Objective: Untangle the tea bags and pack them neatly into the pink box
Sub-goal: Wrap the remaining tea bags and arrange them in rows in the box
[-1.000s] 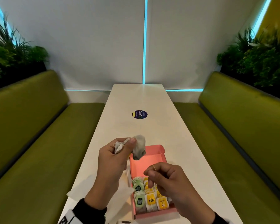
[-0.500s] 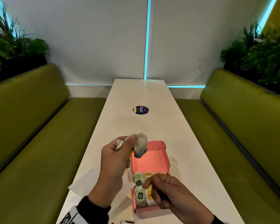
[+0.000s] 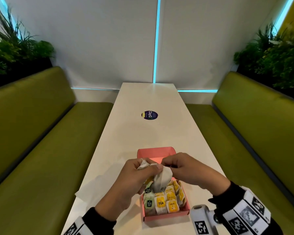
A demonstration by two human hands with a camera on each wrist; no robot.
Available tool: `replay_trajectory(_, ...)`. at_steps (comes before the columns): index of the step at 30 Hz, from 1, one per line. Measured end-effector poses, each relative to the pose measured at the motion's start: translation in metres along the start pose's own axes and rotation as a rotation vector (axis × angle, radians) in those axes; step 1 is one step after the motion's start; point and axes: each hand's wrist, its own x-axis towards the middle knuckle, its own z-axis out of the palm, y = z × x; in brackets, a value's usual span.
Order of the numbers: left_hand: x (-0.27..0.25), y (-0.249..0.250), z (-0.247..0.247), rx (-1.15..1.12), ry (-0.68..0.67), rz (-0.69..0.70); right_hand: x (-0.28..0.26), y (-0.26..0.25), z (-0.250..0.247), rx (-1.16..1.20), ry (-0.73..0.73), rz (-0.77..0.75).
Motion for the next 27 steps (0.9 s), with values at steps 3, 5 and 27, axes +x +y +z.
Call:
replay_trajectory(3, 0.000, 0.000, -0.001, 0.008, 0.011, -0.006, 0.000, -0.008, -0.008, -0.210, 0.055, -0.080)
replay_trajectory(5, 0.001, 0.000, -0.002, 0.021, 0.018, -0.005, -0.001, -0.009, -0.010, -0.266, 0.097, -0.099)
replay_trajectory(27, 0.007, -0.005, 0.000, -0.057, 0.086, -0.051, -0.006, 0.001, -0.001, -0.050, 0.389, -0.298)
